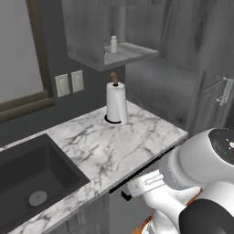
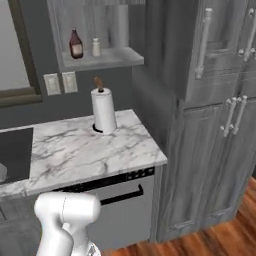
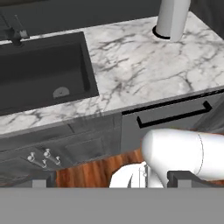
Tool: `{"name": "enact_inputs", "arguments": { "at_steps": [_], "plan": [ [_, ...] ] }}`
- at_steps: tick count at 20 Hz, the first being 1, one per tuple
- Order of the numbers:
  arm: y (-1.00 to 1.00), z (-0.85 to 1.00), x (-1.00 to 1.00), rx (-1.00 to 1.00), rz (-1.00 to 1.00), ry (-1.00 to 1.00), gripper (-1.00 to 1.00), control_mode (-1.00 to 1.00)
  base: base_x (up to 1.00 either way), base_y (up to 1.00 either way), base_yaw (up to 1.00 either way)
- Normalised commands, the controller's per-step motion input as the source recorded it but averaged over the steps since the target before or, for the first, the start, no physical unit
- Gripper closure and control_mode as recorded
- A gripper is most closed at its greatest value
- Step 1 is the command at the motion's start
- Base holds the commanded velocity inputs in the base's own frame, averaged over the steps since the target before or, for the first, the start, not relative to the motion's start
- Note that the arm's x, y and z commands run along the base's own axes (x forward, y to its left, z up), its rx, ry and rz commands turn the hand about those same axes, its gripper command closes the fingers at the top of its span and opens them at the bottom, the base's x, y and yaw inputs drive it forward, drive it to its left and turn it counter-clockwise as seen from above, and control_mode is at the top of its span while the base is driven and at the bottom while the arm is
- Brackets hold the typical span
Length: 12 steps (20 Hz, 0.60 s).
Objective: Collect the turmeric, ketchup, and shaker from the cabinet and place them next to the stove.
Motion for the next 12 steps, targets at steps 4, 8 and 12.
{"name": "enact_inputs", "arguments": {
  "at_steps": [4, 8, 12],
  "plan": [
    [0.0, 0.0, 0.0, 0.0, 0.0, 0.0, -1.0, 1.0, 0.63, -0.05, 0.49],
    [0.0, 0.0, 0.0, 0.0, 0.0, 0.0, -1.0, 1.0, 0.53, -0.2, 0.44],
    [0.0, 0.0, 0.0, 0.0, 0.0, 0.0, -1.0, 1.0, 0.43, -0.31, 0.38]
  ]
}}
